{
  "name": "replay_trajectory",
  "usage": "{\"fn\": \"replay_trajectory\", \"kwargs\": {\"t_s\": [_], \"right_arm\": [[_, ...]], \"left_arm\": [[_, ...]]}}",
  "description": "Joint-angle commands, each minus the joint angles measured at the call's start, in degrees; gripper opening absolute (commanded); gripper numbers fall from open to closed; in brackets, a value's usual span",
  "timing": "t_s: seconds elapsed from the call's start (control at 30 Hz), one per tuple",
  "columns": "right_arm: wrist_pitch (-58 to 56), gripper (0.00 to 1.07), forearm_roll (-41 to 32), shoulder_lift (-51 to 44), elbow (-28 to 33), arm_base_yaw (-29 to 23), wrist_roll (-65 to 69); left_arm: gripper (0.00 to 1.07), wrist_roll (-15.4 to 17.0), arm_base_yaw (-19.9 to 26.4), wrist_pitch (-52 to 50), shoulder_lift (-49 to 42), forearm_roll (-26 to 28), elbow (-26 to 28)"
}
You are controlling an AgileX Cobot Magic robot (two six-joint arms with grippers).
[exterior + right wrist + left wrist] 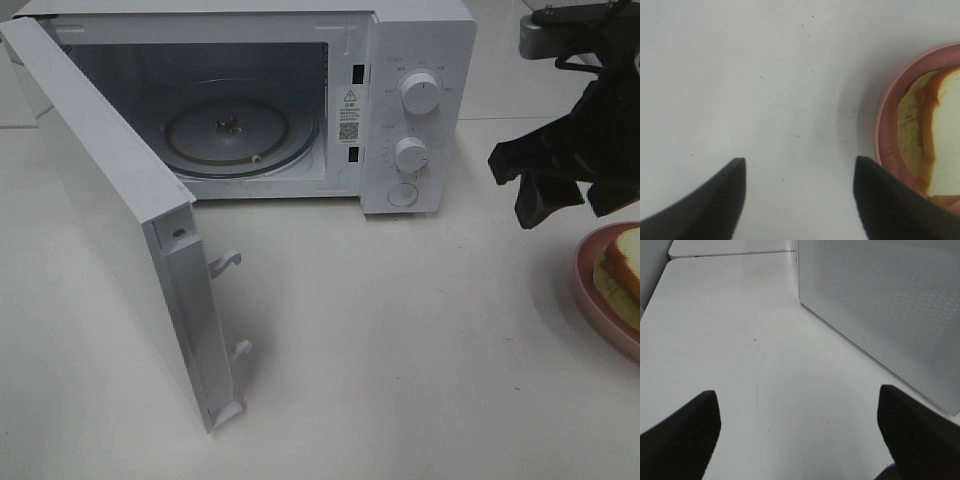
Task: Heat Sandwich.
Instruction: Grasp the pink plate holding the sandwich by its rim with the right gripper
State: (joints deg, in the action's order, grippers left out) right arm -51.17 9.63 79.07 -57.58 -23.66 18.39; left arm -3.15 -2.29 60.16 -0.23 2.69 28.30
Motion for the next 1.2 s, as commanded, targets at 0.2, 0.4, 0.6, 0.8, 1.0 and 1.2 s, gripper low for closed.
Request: {"fn": "replay_trajectory", "kwargs": {"t_s": [0.2, 0.4, 0.6, 0.8, 1.0, 1.2], "right_arm": [[-11.9, 0.86, -0.7, 0.5, -6.4, 1.9, -5.8], [-14.2, 0.78, -4.6, 2.3, -8.4, 8.4, -7.8], [-12.4, 0.76, -6.0, 5.3, -8.4, 13.8, -9.3], [-10.1, 0.76, -6.0, 9.2, -8.4, 15.6, -9.3], [-5.0, 0.76, -5.7, 13.5, -6.7, 15.6, -8.4], [1.4, 0.76, -6.1, 17.3, -3.3, 16.6, -7.0]], "left_arm": [[0.79, 0.1, 0.0, -0.7, -1.3, 0.2, -0.2], [0.79, 0.1, 0.0, -0.7, -1.3, 0.2, -0.2], [0.79, 0.1, 0.0, -0.7, -1.3, 0.2, -0.2], [0.79, 0.1, 0.0, -0.7, -1.3, 0.2, -0.2], [0.79, 0.1, 0.0, -0.7, -1.3, 0.2, -0.2], [0.79, 0.1, 0.0, -0.7, -1.3, 0.2, -0.2]]}}
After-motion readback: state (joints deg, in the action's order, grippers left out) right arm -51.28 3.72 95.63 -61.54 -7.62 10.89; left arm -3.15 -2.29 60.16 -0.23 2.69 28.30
